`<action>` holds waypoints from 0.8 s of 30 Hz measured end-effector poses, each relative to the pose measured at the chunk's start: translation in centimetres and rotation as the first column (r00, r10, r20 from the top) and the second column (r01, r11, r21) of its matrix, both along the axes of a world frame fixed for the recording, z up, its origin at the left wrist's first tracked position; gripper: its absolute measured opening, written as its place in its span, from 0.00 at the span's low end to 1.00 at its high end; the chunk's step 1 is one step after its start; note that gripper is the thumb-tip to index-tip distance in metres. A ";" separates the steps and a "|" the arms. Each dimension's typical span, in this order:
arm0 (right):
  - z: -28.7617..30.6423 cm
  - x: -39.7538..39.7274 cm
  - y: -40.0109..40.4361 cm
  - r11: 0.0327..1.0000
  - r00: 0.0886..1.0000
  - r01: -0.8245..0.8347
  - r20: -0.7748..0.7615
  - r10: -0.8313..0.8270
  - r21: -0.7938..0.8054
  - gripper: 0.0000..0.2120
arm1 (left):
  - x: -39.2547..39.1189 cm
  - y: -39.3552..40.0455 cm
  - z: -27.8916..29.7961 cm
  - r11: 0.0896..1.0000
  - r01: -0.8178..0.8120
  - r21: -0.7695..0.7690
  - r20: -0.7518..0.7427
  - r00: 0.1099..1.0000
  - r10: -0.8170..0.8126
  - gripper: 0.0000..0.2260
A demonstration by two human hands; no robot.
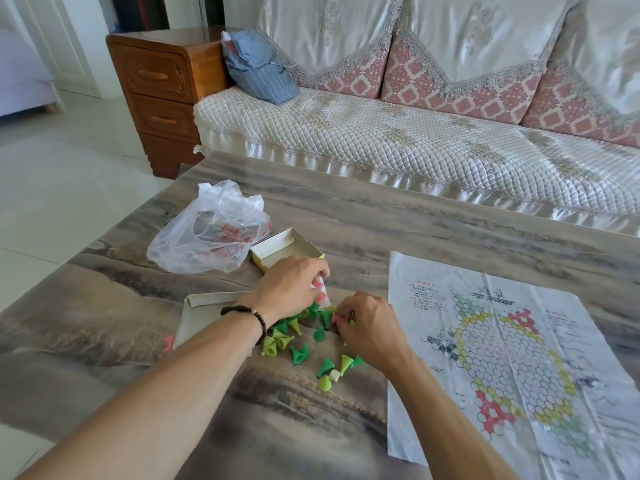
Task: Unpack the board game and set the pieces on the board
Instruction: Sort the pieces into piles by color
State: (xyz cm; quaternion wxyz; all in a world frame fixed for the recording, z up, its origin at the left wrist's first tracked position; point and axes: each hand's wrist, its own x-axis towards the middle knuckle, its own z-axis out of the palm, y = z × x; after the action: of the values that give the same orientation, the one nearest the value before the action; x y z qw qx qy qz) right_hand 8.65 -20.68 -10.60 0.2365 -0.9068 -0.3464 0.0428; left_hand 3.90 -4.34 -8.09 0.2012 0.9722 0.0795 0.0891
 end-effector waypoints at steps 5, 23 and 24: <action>-0.2 0.3 0.2 1.000 1.000 0.008 -0.004 -0.008 -0.003 0.09 | 1.3 0.0 -0.2 0.986 0.105 0.128 -0.135 0.987 -0.088 0.07; 2.9 -4.3 2.4 0.979 1.000 -0.014 -0.005 0.015 0.202 0.04 | -7.4 1.8 1.3 0.984 -0.051 -0.173 0.160 0.984 0.079 0.10; 3.1 -5.3 2.9 0.975 0.999 -0.039 0.006 0.039 0.219 0.04 | -8.9 2.3 1.2 0.975 -0.078 -0.210 0.175 0.978 0.116 0.10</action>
State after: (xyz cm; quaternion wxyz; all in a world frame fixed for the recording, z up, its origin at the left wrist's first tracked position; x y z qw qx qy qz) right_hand 3.33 -17.77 -7.46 0.3337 -0.8683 -0.3669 0.0085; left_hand -4.96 -2.00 -6.87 0.3009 0.9291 0.1165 0.1809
